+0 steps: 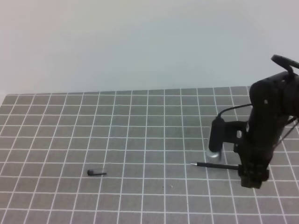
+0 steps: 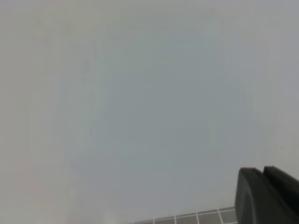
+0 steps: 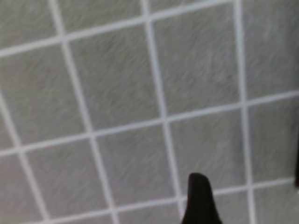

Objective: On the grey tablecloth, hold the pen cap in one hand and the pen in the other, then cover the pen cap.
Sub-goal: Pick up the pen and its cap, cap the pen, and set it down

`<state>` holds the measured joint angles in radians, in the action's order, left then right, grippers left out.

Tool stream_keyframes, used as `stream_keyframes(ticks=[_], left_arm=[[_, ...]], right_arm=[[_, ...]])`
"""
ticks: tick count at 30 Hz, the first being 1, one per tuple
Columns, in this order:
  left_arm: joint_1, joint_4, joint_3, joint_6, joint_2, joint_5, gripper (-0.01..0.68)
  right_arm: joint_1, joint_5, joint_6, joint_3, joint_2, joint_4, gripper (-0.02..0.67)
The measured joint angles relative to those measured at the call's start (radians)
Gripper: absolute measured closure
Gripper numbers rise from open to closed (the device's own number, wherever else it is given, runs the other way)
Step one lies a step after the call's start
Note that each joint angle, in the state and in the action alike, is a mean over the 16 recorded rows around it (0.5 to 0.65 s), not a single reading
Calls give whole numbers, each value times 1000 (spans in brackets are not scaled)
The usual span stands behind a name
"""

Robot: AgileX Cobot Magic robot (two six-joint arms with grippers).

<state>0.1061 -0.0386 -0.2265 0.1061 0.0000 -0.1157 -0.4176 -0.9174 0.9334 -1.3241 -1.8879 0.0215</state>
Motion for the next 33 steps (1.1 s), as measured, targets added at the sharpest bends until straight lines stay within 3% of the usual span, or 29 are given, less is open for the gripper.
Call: stream_keyframes(ticks=[18,33], left_arm=[[0,0,0,0,0,-23,675],[0,0,0,0,0,-26,675]], right_arm=[[25,-30,-44,-176,-185,24,188],[62,-70,-22,-186,-180,-2,292]])
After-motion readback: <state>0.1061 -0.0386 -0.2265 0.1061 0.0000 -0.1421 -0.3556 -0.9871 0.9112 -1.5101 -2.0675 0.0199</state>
